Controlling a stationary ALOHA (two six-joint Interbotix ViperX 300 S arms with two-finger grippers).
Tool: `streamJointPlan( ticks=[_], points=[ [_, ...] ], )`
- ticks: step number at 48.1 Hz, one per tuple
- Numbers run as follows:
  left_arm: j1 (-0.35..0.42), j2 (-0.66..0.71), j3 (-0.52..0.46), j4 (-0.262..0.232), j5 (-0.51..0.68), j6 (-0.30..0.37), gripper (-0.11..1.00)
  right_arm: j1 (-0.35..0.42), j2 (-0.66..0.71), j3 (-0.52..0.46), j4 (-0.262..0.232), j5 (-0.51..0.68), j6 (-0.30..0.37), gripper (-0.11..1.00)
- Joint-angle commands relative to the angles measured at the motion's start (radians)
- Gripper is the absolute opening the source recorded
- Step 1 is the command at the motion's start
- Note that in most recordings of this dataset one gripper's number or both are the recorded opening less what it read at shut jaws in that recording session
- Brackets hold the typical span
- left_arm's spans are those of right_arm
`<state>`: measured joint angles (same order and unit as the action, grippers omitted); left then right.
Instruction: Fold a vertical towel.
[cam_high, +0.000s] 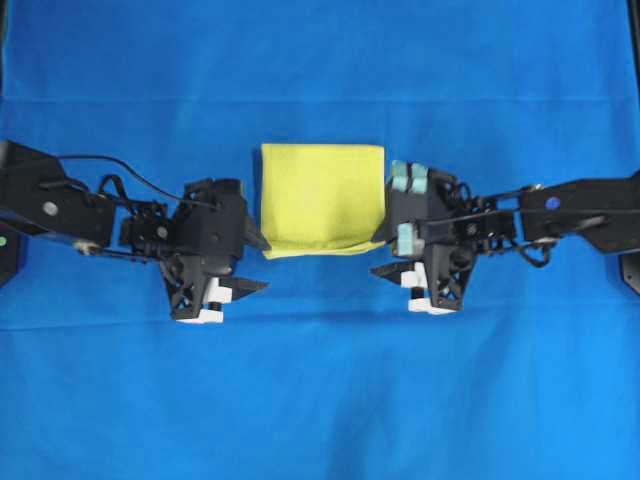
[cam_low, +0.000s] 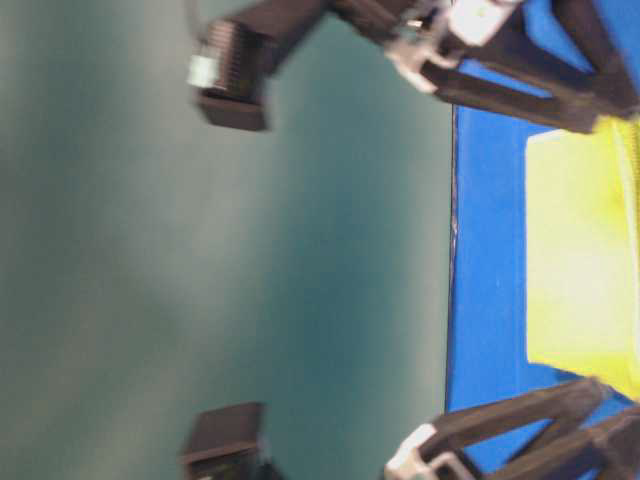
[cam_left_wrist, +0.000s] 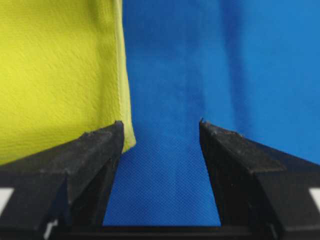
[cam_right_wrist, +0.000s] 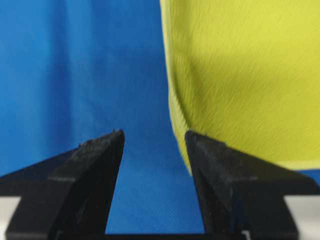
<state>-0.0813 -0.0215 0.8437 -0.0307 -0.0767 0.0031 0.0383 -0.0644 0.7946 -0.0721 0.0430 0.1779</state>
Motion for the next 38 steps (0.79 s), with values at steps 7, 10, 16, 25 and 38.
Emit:
streamJointPlan(
  ticks=[7, 10, 16, 25, 38],
  points=[
    [0.011, -0.201, -0.009, 0.002, 0.106, 0.021, 0.59, 0.002, -0.19, -0.02, 0.0, 0.052, -0.002, 0.58],
    [0.014, -0.259, -0.005, 0.0, 0.126, 0.031, 0.59, 0.002, -0.241, -0.017, 0.0, 0.06, -0.002, 0.58],
    [0.014, -0.37, 0.015, 0.0, 0.144, 0.046, 0.59, 0.003, -0.351, -0.006, -0.002, 0.074, -0.002, 0.58],
    [0.015, -0.578, 0.06, 0.002, 0.179, 0.051, 0.59, 0.0, -0.5, 0.031, -0.012, 0.084, -0.003, 0.57],
    [0.017, -0.877, 0.149, 0.002, 0.261, 0.051, 0.59, -0.008, -0.755, 0.101, -0.021, 0.184, -0.003, 0.57]
  ],
)
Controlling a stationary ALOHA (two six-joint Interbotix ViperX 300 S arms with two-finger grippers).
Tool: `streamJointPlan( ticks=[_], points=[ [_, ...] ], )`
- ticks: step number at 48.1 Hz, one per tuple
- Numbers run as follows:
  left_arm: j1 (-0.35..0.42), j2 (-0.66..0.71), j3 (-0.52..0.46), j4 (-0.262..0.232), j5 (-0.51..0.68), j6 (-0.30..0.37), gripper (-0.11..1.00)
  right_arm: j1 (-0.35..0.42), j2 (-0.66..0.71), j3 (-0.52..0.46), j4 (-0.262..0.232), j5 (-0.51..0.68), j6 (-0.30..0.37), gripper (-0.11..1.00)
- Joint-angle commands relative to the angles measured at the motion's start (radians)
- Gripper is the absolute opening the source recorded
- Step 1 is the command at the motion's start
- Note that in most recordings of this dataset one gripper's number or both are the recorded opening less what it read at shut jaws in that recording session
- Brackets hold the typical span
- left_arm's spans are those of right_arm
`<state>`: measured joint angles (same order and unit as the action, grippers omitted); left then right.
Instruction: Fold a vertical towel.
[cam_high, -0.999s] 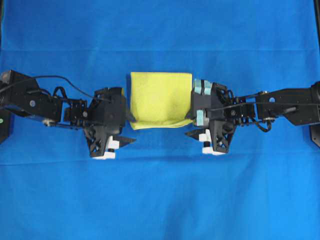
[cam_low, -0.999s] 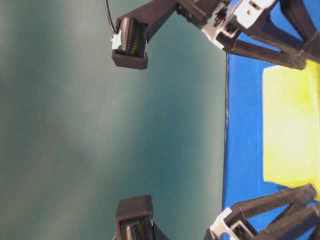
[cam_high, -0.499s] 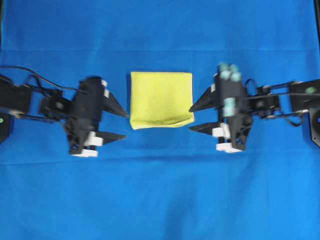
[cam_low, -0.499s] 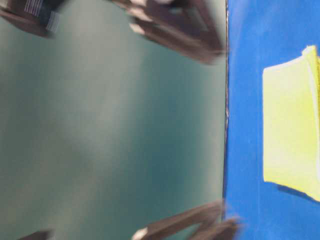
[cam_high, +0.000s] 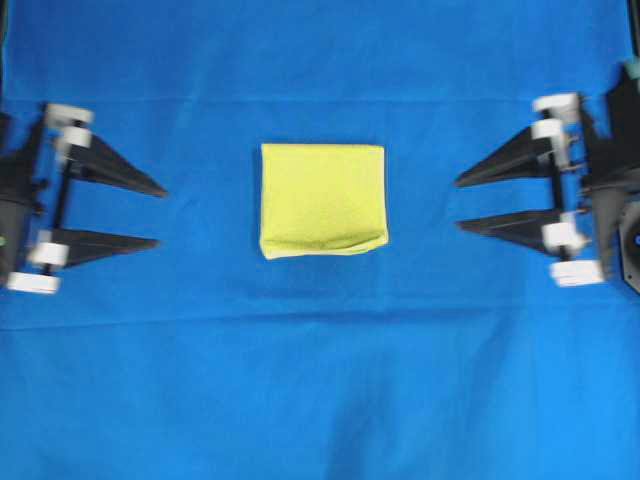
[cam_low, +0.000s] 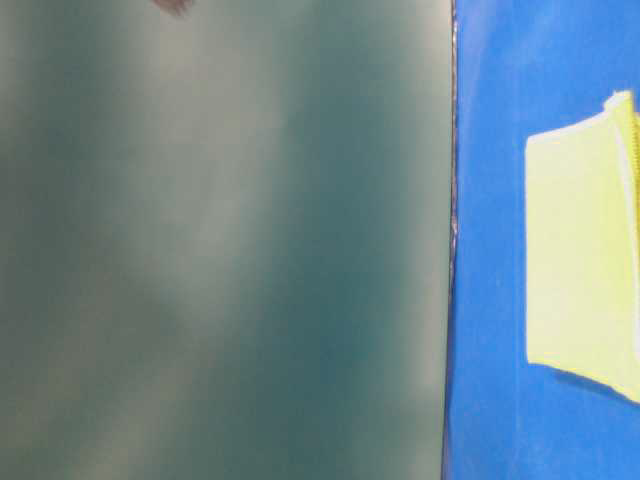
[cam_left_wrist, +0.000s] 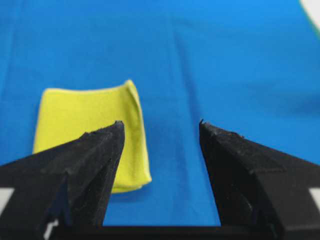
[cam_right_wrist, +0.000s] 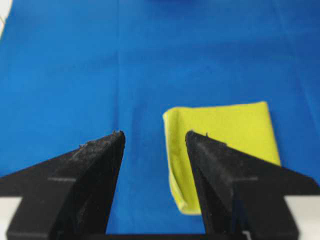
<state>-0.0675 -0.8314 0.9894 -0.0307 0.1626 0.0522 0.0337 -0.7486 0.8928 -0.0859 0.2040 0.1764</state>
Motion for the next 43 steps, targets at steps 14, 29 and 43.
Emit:
streamJointPlan(
  ticks=[14, 29, 43],
  points=[
    [0.017, -0.327, 0.15, 0.002, 0.08, 0.0, 0.59, -0.014, -0.293, 0.152, -0.025, 0.04, -0.002, 0.57],
    [0.017, -0.511, 0.287, 0.002, 0.089, -0.018, 0.59, -0.037, -0.459, 0.328, -0.015, -0.006, 0.003, 0.57],
    [0.017, -0.52, 0.311, 0.0, 0.091, -0.029, 0.59, -0.038, -0.477, 0.364, -0.014, -0.006, 0.003, 0.57]
  ],
)
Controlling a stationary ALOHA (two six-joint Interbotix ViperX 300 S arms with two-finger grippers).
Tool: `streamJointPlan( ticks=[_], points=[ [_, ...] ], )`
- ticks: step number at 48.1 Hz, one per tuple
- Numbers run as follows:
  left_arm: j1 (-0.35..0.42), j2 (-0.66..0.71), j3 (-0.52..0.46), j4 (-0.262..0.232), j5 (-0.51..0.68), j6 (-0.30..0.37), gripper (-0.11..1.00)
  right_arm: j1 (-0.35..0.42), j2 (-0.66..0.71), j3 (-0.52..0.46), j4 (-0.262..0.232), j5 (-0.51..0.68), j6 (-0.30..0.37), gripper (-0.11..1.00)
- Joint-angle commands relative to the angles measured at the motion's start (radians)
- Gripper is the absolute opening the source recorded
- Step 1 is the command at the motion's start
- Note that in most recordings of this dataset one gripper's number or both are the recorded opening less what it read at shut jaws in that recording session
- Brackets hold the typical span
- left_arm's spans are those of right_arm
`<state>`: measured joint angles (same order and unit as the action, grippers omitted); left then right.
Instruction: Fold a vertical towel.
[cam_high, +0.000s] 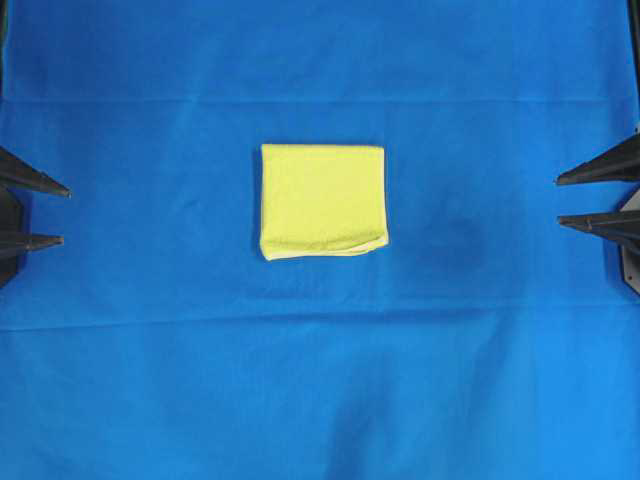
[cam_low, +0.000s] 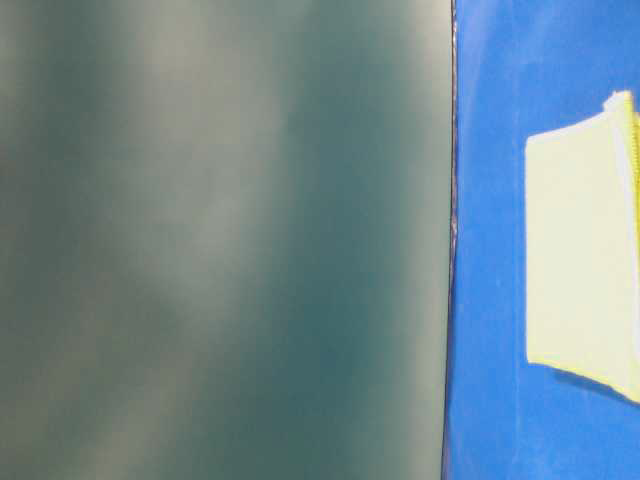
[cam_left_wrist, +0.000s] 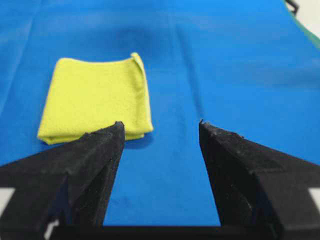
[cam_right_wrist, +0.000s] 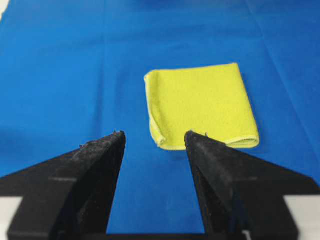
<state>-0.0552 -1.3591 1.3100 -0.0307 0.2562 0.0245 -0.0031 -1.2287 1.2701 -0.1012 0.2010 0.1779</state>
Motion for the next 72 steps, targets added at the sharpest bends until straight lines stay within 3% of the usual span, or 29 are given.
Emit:
streamJointPlan(
  ticks=[1, 72],
  points=[
    [0.005, 0.008, -0.009, 0.002, -0.003, -0.002, 0.59, -0.002, 0.003, -0.015, 0.002, -0.002, 0.002, 0.57],
    [0.005, 0.006, -0.009, 0.0, -0.003, 0.0, 0.58, -0.002, -0.005, -0.017, -0.003, 0.025, 0.0, 0.57]
  ],
)
